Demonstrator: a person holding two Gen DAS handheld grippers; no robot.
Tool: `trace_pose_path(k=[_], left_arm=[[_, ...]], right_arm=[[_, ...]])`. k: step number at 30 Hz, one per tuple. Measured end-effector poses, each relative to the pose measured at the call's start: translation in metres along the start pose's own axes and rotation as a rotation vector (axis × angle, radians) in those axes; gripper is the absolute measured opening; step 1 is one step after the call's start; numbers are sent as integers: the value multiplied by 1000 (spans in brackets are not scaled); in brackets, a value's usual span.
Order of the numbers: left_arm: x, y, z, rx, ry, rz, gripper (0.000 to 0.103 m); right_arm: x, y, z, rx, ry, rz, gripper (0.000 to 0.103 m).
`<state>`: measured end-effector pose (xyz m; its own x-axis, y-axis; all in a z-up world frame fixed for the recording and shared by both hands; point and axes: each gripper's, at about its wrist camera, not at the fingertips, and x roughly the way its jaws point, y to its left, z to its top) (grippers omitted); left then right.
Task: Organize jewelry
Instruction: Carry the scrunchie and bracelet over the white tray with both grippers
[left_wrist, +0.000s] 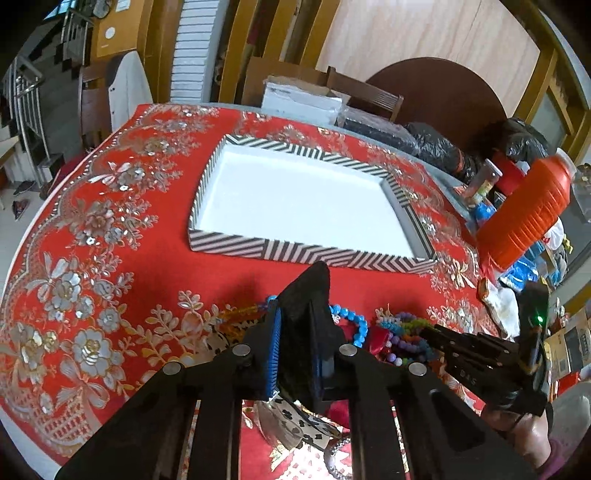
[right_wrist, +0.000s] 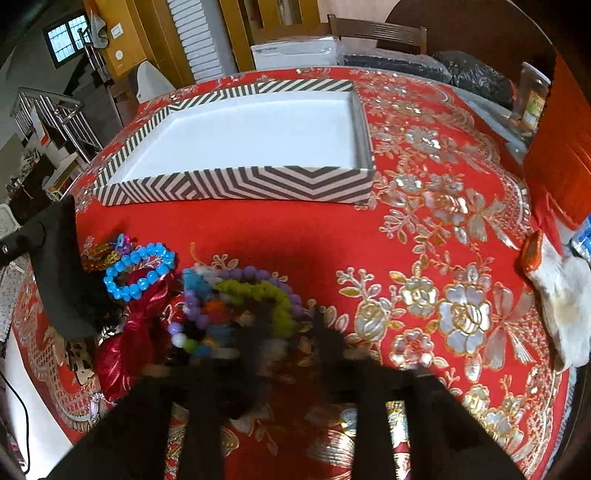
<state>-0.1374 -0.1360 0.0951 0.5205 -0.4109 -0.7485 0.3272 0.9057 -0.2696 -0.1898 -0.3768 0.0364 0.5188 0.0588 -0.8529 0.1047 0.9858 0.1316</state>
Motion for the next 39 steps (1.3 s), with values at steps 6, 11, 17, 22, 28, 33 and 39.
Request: trace_pose_path(k=[6,11,17,22,28,33,39], left_arm=[[-2,2,0,-1,-8,8,4],[-4,1,0,0,-12,11,4],[-6,2,-1,3,-11,14,4],[-7,0,0,5,-17,10,4],[-9,-1,2,6,-19,6,4],[-9,0,1,-1,-12,6,4],[-11,0,1,-1,-17,6,4]], right_arm=[[-28,-1,2,18,-93,67,15],[-24,-9,4,41,-73,58,16],[-19,-25,-1,79,-33,-2,16],[-18,-32,-1,92,-21,-11,28],[-10,-16,-1,3,-3,-23,28],[-7,-12,-2,-11,-1,-13,23],[-19,-19,-2,47,-32,74,11]])
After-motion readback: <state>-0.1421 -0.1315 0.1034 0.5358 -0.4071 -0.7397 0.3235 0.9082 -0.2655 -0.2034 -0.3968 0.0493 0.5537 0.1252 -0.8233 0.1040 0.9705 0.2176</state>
